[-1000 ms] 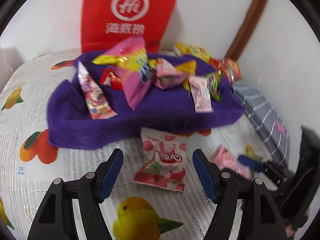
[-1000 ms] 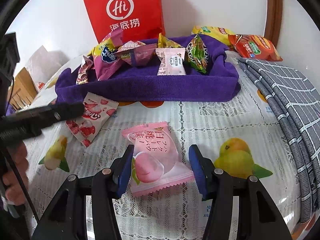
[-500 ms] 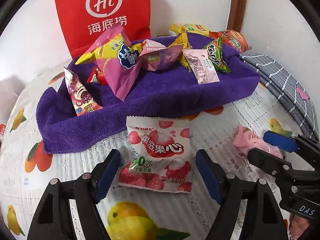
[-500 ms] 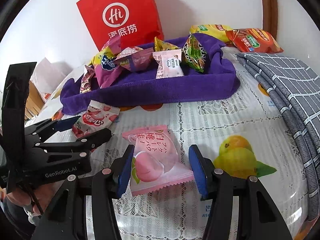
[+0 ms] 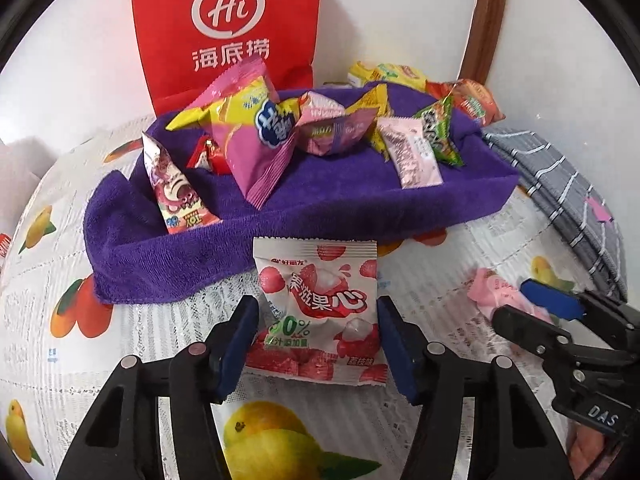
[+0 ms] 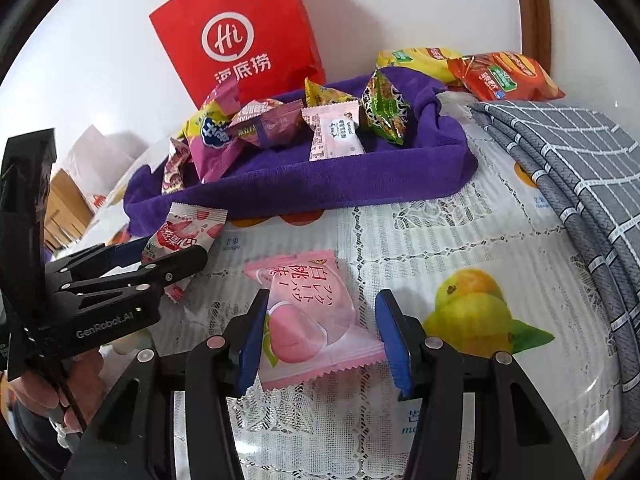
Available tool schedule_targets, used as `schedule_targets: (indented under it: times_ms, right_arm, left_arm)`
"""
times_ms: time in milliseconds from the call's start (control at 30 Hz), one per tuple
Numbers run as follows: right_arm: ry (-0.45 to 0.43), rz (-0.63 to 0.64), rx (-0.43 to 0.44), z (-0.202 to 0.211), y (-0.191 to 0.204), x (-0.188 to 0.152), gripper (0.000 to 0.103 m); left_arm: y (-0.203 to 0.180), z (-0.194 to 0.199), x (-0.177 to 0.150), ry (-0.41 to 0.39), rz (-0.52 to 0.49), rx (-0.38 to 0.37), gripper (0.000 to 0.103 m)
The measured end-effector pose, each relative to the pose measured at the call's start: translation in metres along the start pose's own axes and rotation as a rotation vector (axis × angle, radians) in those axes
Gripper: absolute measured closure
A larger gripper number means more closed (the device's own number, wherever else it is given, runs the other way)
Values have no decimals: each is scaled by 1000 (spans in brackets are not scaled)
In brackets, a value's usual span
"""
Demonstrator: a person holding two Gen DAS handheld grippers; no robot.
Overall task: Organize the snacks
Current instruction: 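Carry both packets over the purple towel and lower them onto it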
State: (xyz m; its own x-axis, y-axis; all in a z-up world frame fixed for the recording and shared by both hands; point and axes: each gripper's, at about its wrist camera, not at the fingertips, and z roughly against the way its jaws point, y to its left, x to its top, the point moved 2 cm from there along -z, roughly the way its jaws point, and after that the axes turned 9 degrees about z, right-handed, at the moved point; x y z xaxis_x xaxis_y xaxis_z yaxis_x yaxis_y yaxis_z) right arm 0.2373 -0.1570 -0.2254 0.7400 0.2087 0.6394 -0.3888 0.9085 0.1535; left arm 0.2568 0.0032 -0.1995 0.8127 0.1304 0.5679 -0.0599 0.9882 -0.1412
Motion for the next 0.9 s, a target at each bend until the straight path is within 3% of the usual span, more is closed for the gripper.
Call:
schedule_targets:
  times_ms: [533, 900]
  right_arm:
    - [-26, -1, -30, 13, 6, 3, 51]
    - [-129, 23, -69, 59, 15, 41, 51]
  left_arm:
    - [13, 44, 17, -127, 87, -159, 46]
    - [27, 58, 21, -171, 151, -208, 46]
